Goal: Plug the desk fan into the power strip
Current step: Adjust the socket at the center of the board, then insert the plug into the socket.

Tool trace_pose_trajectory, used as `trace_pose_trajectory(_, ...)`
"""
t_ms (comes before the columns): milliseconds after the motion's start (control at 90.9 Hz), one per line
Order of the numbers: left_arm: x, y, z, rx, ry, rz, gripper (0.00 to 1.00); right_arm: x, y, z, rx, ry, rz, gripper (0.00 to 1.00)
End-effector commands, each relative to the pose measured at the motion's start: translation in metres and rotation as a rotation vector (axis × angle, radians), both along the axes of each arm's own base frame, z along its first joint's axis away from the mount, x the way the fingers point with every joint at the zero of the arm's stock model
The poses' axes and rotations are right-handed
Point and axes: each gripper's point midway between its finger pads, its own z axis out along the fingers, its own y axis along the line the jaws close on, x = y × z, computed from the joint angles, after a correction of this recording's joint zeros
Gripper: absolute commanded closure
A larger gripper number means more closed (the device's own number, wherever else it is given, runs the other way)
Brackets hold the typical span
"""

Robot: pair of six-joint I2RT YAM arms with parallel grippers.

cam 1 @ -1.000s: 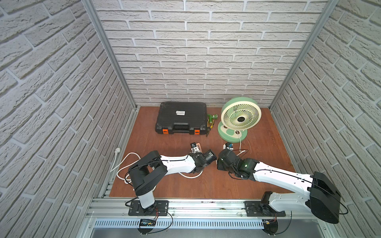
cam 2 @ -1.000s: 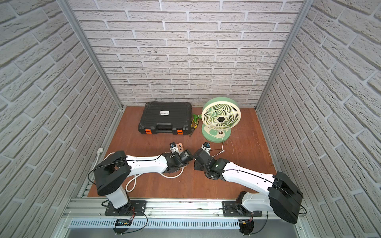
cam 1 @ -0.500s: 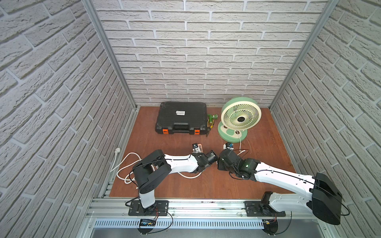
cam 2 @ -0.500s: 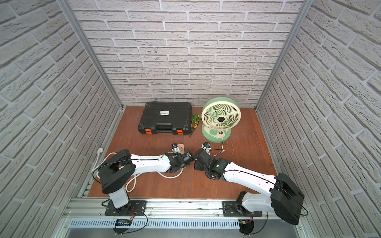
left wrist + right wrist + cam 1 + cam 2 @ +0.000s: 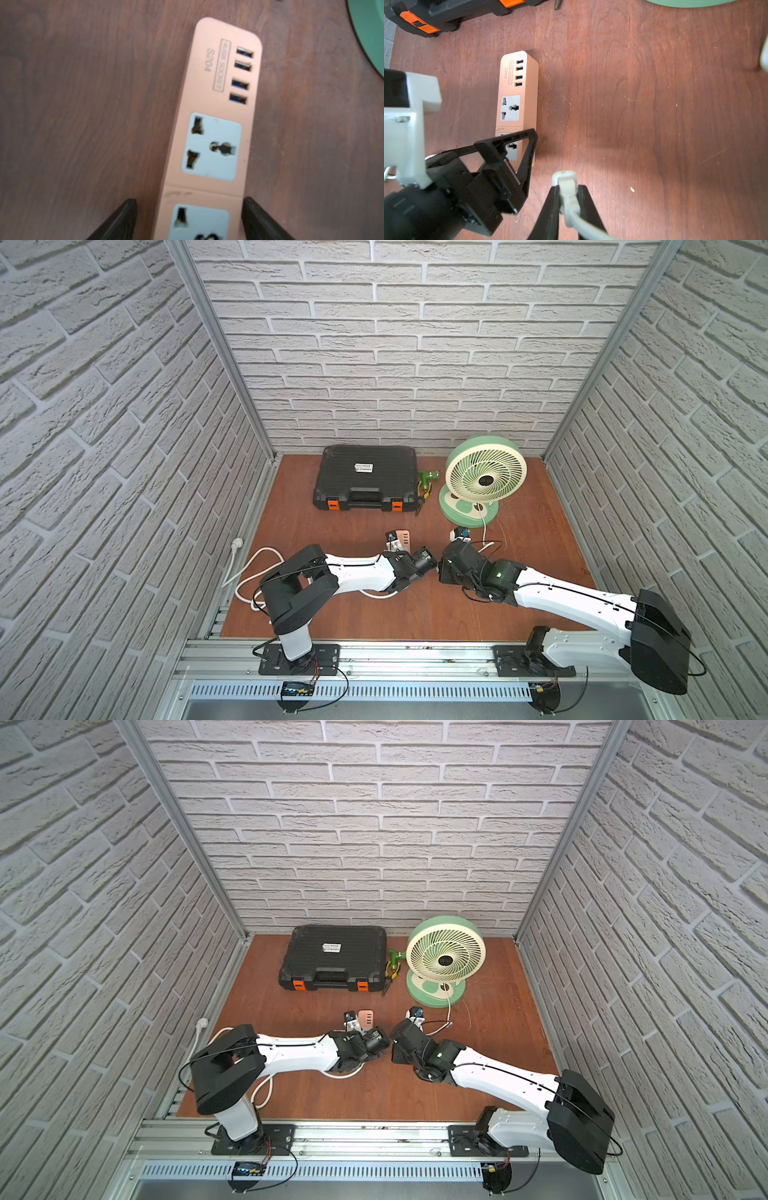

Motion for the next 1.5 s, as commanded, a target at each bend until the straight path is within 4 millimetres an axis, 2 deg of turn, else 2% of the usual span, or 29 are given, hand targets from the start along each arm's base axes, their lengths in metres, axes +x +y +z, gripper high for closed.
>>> trace_pose_trajectory(0,0.004,0.022,0.015,0.004,-0.089,0.124,0.16,0.004,0.005,0.012,0.007,-0.033,0.013,0.97)
trace_pose_trajectory(209,0.0,0.016,0.04,-0.052,-0.128,0.026,0.16,0.008,0.012,0.014,-0.016,-0.036,0.034,0.97)
trace_pose_trajectory(396,-0.006,0.027,0.066,-0.062,-0.187,-0.046,0.14,0.011,0.022,0.019,-0.048,-0.056,0.052,0.97)
trace_pose_trajectory(506,-0.015,0.047,0.066,-0.028,-0.194,-0.042,0.15,0.014,0.033,0.021,-0.065,-0.074,0.054,0.97)
trace_pose_trajectory(638,-0.026,0.073,0.05,-0.012,-0.182,-0.014,0.21,0.016,0.054,0.023,-0.09,-0.117,0.064,0.97)
trace_pose_trajectory(737,-0.031,0.086,0.042,-0.046,-0.19,0.019,0.35,0.018,0.072,0.021,-0.113,-0.13,0.083,0.97)
trace_pose_trajectory(814,-0.034,0.098,0.035,-0.05,-0.182,0.052,0.53,0.018,0.084,0.019,-0.129,-0.13,0.102,0.97)
trace_pose_trajectory(924,-0.037,0.109,0.029,-0.034,-0.166,0.071,0.75,0.017,0.094,0.016,-0.129,-0.126,0.114,0.97)
trace_pose_trajectory(1023,-0.038,0.113,0.022,-0.04,-0.154,0.079,0.89,0.017,0.101,0.011,-0.126,-0.115,0.123,0.97)
trace_pose_trajectory(1144,-0.031,0.106,0.012,-0.11,-0.151,0.071,0.95,0.016,0.107,0.009,-0.134,-0.104,0.133,0.97)
trace_pose_trajectory(1265,-0.021,0.082,0.009,-0.245,-0.177,-0.01,0.97,0.016,0.109,0.01,-0.139,-0.107,0.132,0.97)
trace_pose_trajectory(1320,-0.016,0.072,0.009,-0.279,-0.184,-0.049,1.0,0.016,0.11,0.01,-0.14,-0.107,0.129,0.97)
trace_pose_trajectory(1485,-0.009,0.05,0.009,-0.363,-0.209,-0.115,1.0,0.017,0.11,0.008,-0.162,-0.096,0.113,0.97)
